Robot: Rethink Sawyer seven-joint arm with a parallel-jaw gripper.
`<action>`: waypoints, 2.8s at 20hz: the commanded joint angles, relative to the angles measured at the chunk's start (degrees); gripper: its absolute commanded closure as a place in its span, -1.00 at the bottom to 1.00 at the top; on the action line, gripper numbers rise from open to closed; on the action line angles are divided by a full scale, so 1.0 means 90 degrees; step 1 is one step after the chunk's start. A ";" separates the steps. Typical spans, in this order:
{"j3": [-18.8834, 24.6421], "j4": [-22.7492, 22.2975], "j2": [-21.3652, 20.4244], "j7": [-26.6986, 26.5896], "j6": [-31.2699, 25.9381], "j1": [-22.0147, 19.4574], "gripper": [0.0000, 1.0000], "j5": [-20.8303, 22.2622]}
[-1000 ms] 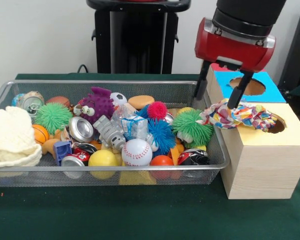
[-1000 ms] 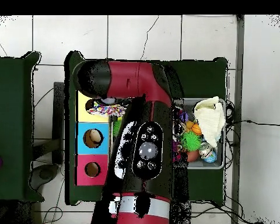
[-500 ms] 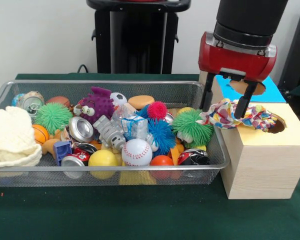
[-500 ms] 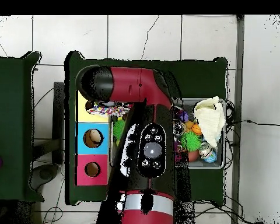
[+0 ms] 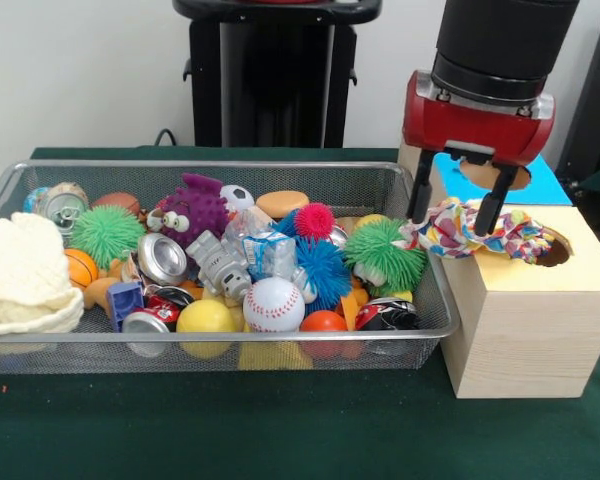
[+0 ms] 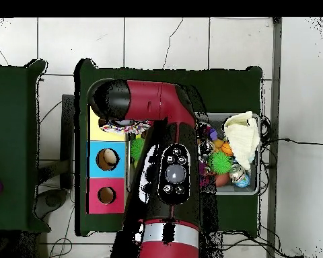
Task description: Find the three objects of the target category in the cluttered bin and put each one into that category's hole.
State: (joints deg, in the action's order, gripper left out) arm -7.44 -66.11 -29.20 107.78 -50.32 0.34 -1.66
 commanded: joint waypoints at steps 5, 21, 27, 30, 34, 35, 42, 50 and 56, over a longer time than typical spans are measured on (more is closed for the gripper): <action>0.0506 -0.1276 -0.0203 0.0852 -0.0084 -0.0036 -1.00 -0.0412; 0.0632 -0.2044 -0.0330 0.0683 0.0644 -0.0090 -1.00 -0.0539; 0.0665 -0.1965 -0.0283 0.0688 0.0677 -0.0096 -1.00 -0.0504; 0.0692 -0.1978 -0.0255 0.0704 0.0747 -0.0099 -1.00 -0.0506; 0.0753 -0.2027 -0.0162 0.0730 0.0980 -0.0111 -1.00 -0.0499; 0.0770 -0.2037 -0.0134 0.0736 0.1050 -0.0112 -1.00 -0.0492; 0.0892 -0.2056 -0.0014 0.0758 0.1367 -0.0187 -1.00 -0.0489; 0.1013 -0.2356 -0.0028 0.0690 0.1783 -0.0272 -1.00 -0.0495; 0.1100 -0.2499 -0.0061 0.0642 0.1966 -0.0332 -1.00 -0.0479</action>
State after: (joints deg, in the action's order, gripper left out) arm -3.04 -80.74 -31.77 107.78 -34.89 -0.96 -5.13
